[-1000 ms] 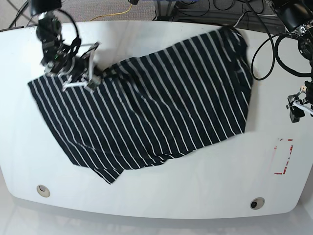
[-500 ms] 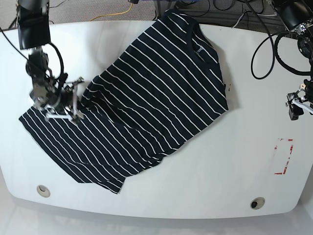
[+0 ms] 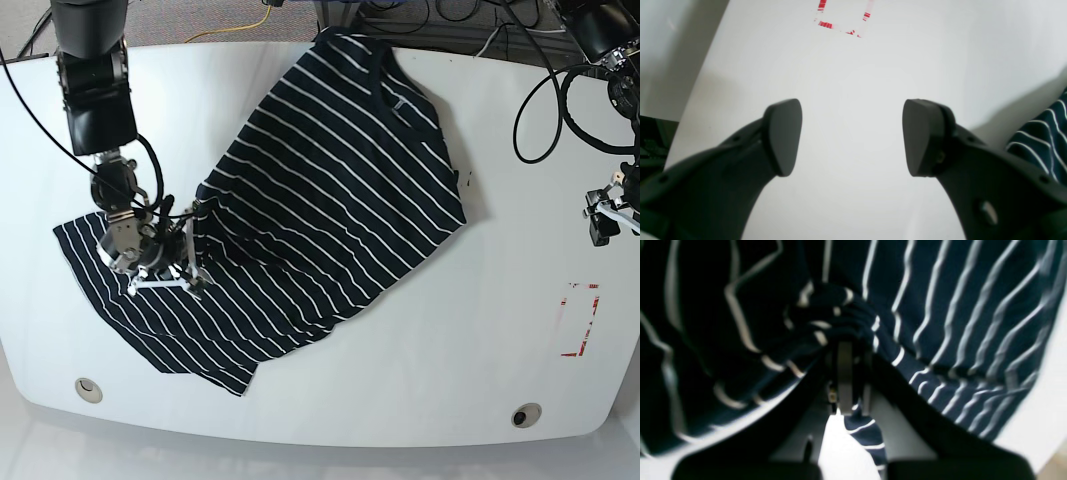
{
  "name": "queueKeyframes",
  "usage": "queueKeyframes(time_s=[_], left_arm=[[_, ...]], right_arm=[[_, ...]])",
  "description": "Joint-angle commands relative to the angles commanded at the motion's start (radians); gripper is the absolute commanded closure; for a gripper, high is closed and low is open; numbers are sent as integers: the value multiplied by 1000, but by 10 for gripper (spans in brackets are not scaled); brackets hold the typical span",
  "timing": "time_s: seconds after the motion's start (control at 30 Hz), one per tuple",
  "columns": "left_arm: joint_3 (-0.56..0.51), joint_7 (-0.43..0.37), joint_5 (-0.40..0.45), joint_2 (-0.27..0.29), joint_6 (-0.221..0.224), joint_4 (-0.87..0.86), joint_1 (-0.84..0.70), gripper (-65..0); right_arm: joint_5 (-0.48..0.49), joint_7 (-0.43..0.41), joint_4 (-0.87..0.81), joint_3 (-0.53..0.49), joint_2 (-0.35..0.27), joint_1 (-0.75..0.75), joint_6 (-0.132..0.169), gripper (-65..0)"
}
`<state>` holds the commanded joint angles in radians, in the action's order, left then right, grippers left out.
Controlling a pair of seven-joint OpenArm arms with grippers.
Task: Layout the t-shirt on the table in an organized manner, then fold the t-shirt properly
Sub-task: 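Grasp the shirt edge with the right gripper and drag it sideways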
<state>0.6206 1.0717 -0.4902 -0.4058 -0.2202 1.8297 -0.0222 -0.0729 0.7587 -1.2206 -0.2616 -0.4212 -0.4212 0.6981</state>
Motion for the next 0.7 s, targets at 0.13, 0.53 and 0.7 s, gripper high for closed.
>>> queueKeyframes(time_s=[0.13,0.53,0.7], left_arm=[[0,0,-2,0,-2,17,-6,-447],[-75,0,-3,41,-219,17,0,-451],[-158,0,-3,75,-242,17,32,-453]], right_arm=[[-25,0,0,2,-3,2,0,-29],[-35,3,-204,181,-32,144,0,-357],[-26,5,-327,261,-31,222,0,-601]])
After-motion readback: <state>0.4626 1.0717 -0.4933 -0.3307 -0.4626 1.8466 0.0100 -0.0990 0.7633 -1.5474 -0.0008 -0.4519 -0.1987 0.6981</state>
